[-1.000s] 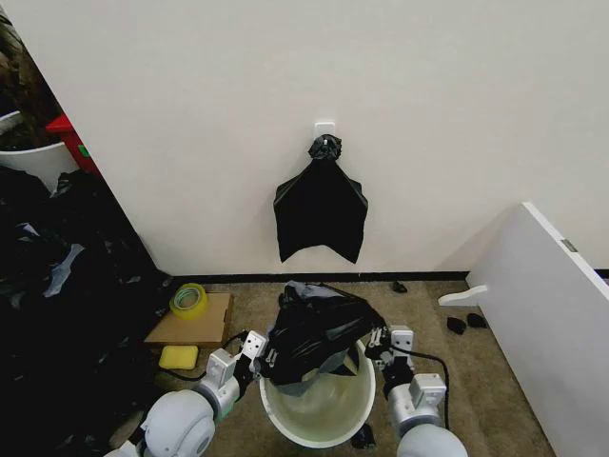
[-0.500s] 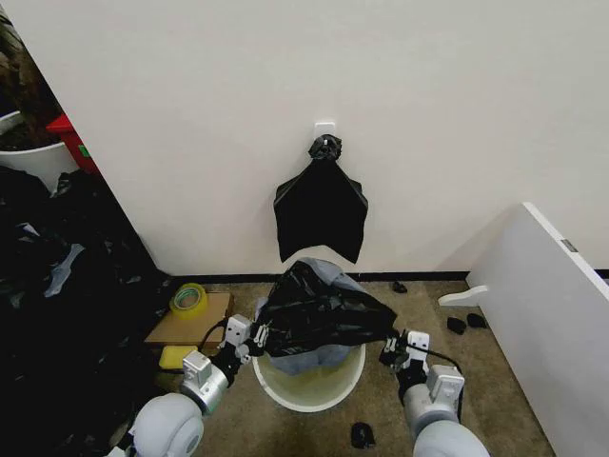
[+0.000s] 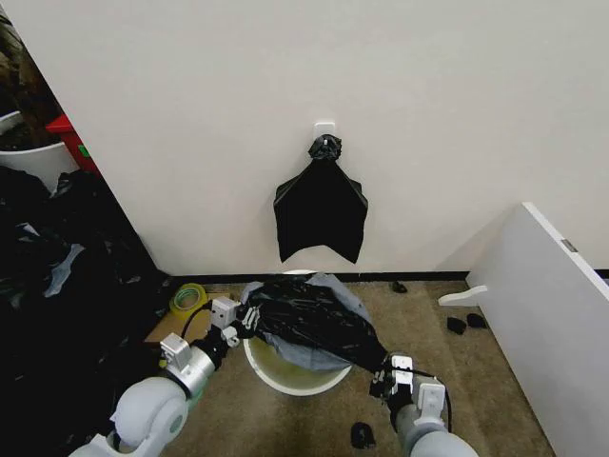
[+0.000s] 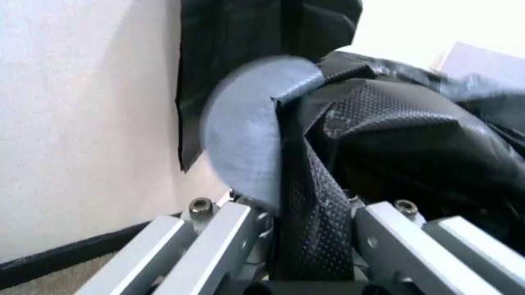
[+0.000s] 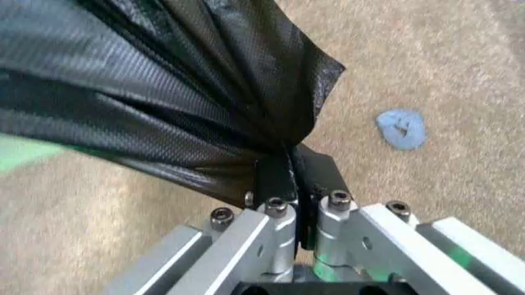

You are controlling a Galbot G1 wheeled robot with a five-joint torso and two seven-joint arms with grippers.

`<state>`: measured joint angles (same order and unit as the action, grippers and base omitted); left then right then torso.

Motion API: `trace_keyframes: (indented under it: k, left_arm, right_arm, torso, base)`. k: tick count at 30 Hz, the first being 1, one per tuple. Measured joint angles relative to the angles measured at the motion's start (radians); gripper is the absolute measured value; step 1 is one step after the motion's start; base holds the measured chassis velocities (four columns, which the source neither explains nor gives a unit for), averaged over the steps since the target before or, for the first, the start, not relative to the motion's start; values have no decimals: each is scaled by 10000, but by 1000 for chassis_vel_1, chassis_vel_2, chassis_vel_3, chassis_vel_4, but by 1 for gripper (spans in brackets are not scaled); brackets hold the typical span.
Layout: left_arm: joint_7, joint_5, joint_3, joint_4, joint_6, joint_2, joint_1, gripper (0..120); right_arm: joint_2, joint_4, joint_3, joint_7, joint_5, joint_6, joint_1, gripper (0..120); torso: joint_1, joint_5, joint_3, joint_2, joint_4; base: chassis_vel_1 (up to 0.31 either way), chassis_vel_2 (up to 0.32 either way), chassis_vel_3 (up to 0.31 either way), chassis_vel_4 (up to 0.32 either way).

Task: Place the garbage bag over the trash bin.

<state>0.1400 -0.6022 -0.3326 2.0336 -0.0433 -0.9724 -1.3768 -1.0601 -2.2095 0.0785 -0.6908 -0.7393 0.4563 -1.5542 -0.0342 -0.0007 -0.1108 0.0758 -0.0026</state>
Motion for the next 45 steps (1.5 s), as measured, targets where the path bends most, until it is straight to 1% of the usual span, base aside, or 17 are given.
trace_keyframes:
  k: [5,8,9,11,13,15,16,19,20,23,24,26,30,31,37,39,45]
  left_arm:
    - [-99,81,188,-232,-21,6,189,4]
    - [-333,245,428,-504,-71,-30,364,4]
    - [-333,245,428,-504,-71,-30,364,4]
    - [-483,447,511,-718,-109,-62,450,4]
    - [-501,513,514,-753,-112,-64,450,4]
    - [-541,775,500,-838,-114,-53,414,4]
    - [-541,775,500,-838,-114,-53,414,4]
    - [-485,1130,506,-887,35,84,336,4]
    - [-485,1130,506,-887,35,84,336,4]
    - [-251,1557,650,-898,414,204,293,4]
    - [-251,1557,650,-898,414,204,293,4]
    - [-189,1710,717,-894,531,220,277,4]
    - [-157,1771,765,-825,578,223,233,4]
    - [-152,1776,773,-798,583,230,216,4]
    - [-151,1778,775,-754,588,264,192,4]
    - [-151,1778,787,-710,588,292,184,4]
    - [-151,1768,824,-694,576,302,223,4]
  right_arm:
    - [19,-182,-170,417,973,-598,-161,0]
    - [35,179,-201,1404,3589,-2780,-433,14]
    - [35,179,-201,1404,3589,-2780,-433,14]
    - [166,837,-148,2018,5985,-4777,-750,25]
    - [193,960,-132,2100,6370,-5084,-800,28]
    - [310,1549,48,2571,8107,-6574,-928,40]
    - [310,1549,48,2571,8107,-6574,-928,40]
    - [410,1757,234,3349,8851,-7698,-842,53]
    - [410,1757,234,3349,8851,-7698,-842,53]
    - [649,1544,177,4005,7846,-7530,-470,69]
    - [649,1544,177,4005,7846,-7530,-470,69]
    - [832,1547,136,4338,7155,-7245,-184,79]
    - [943,1576,74,4523,6396,-6819,96,77]
    - [949,1599,72,4588,6251,-6710,171,71]
    - [924,1717,72,4678,6164,-6569,319,55]
    - [918,1802,67,4775,6148,-6480,409,42]
    - [1005,1811,72,5052,5892,-6336,441,25]
  torso:
    - [0,0,0,0,1]
    - [0,-1,0,0,1]
    - [0,-1,0,0,1]
    - [0,1,0,0,1]
    - [0,0,0,0,0]
    - [0,0,0,0,0]
    - [0,0,0,0,0]
    - [0,2,0,0,1]
    - [0,2,0,0,1]
    - [0,1,0,0,2]
    - [0,1,0,0,2]
    - [0,1,0,0,2]
    - [0,1,0,0,1]
    - [0,0,0,0,1]
    - [0,2,0,0,1]
    - [0,1,0,0,1]
    - [0,1,0,0,1]
  base:
    - [0,0,0,0]
    - [0,0,0,0]
    - [0,0,0,0]
    - [0,0,0,0]
    - [0,0,0,0]
    - [0,0,0,0]
    - [0,0,0,0]
    - [0,0,0,0]
    - [0,0,0,0]
    - [0,0,0,0]
    - [0,0,0,0]
    - [0,0,0,0]
    - [0,0,0,0]
    - [0,0,0,0]
    - [0,0,0,0]
    - [0,0,0,0]
    - [0,0,0,0]
